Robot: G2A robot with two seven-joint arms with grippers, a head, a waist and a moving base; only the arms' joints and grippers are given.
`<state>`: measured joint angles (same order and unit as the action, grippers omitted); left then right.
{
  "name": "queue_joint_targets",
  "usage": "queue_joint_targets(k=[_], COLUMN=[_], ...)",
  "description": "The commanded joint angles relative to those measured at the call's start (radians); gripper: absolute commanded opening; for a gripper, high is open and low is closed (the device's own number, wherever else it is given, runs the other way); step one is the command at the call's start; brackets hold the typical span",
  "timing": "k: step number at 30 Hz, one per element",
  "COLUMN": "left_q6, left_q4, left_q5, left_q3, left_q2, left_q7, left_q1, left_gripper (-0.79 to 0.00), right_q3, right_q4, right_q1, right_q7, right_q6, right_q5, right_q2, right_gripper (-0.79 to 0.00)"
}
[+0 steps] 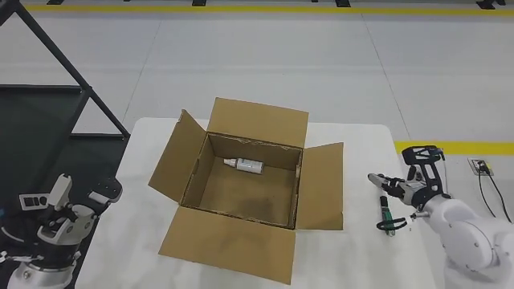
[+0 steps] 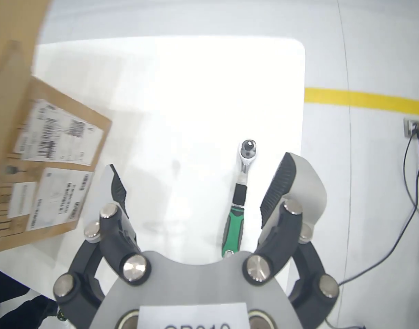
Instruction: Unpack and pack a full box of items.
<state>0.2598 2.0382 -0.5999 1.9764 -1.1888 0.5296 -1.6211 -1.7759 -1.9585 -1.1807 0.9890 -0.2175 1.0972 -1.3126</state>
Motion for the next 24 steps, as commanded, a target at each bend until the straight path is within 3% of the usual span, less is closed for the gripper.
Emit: queue_joint_targets(k=[1,7,12,17,24], left_q6=[0.006,0.030,0.052,0.068,0.078], left_q4=[-0.002,-0.014,-0.026,-0.027,-0.037], left_q5=[-0.006,-0.033,-0.058,-0.079,-0.105], left_q3=[0.003,0.020,0.045,0.066,0.094], left_q2=[-0.001,-0.004,-0.007,-0.010,-0.013], left_q7=[-0.001,-0.008,-0.012,-0.013,-0.006], left_q1=[-0.005,-0.025,-0.049,-0.073,-0.094], left_gripper=[0.000,0.000,0.000,0.000,0.000], right_q3=[0.032,0.187,0.373,0.576,0.814], right_q4=[-0.109,-0.295,-0.301,-0.177,0.151], right_q1=[-0.019,-0.019,0.069,0.235,0.537], right_q7=[-0.002,0.017,0.052,0.107,0.184], right_q6=[-0.012,-0.075,-0.125,-0.107,-0.033], right_q5=[0.009,0.091,0.158,0.214,0.150], right_q2=[0.001,0.007,0.007,-0.009,-0.064], right_gripper=[0.000,0.000,0.000,0.000,0.000])
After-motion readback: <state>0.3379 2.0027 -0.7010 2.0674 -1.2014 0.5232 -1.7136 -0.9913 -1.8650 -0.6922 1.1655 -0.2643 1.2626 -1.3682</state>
